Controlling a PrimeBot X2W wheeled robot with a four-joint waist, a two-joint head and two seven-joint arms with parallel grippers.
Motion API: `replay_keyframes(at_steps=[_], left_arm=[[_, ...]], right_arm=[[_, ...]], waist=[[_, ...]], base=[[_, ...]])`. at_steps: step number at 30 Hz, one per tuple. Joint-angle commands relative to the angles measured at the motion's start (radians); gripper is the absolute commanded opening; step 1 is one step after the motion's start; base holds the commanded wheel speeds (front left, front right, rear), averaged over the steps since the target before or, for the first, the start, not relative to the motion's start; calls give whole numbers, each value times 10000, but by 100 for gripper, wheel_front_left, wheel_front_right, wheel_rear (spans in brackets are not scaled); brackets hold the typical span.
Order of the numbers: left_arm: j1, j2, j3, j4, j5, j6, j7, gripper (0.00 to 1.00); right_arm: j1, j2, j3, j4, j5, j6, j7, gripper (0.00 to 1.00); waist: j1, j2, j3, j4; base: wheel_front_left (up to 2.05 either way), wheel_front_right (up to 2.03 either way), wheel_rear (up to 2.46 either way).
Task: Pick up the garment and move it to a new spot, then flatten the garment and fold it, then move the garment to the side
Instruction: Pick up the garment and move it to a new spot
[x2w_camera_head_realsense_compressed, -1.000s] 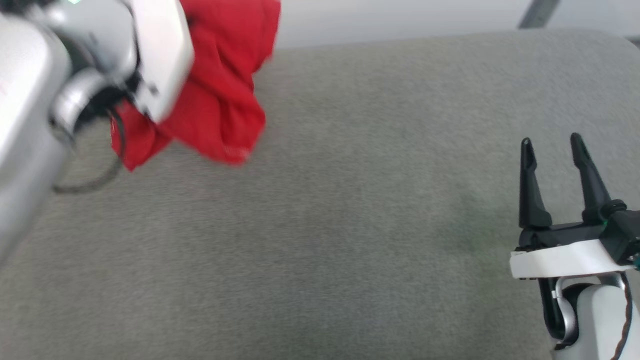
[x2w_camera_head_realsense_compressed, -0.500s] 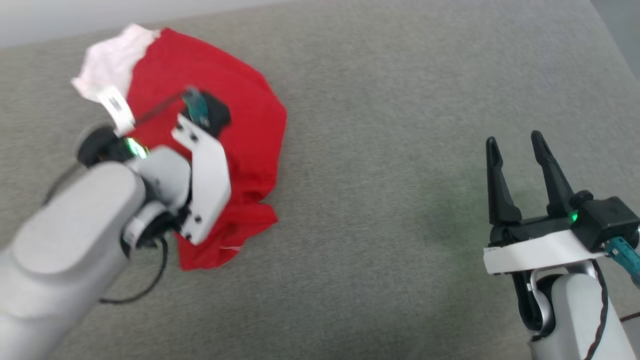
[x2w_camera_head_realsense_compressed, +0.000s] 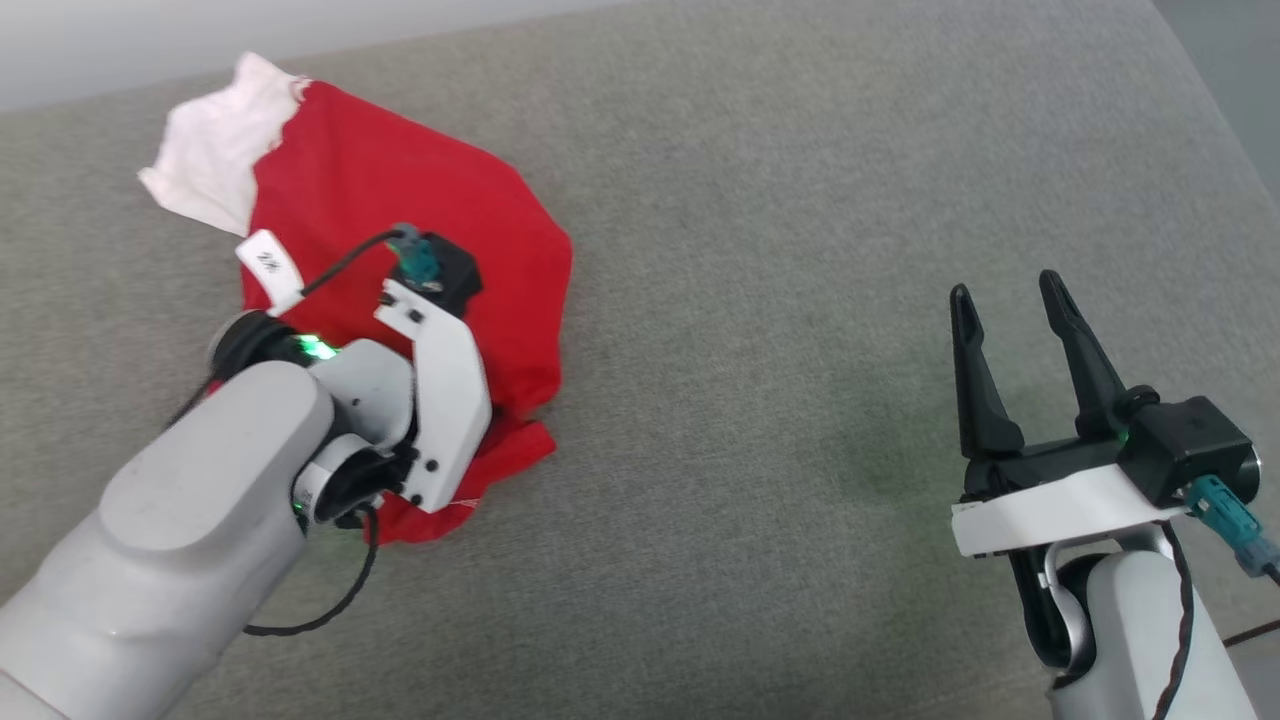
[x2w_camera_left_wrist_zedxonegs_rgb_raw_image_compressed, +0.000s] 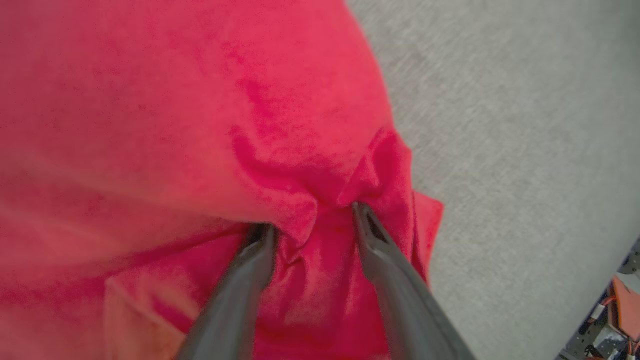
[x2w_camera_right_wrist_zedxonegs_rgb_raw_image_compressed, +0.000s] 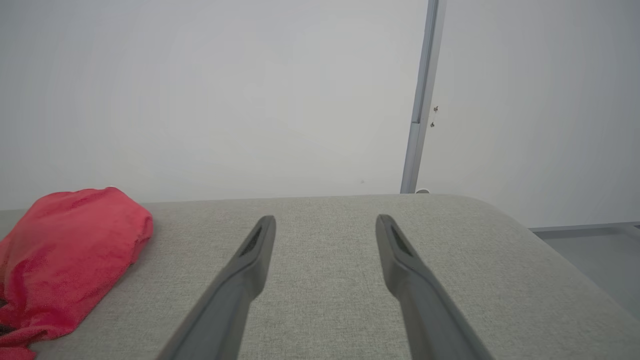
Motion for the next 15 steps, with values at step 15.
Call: replay_keyframes(at_steps=[15], left_arm=[[1277, 683, 1242, -1284, 213, 258, -3916, 100]], right_arm=[[782, 5, -499, 103, -720, -3, -55, 100]], waist=[[0, 0, -1665, 1642]], base=[[0, 0, 0]])
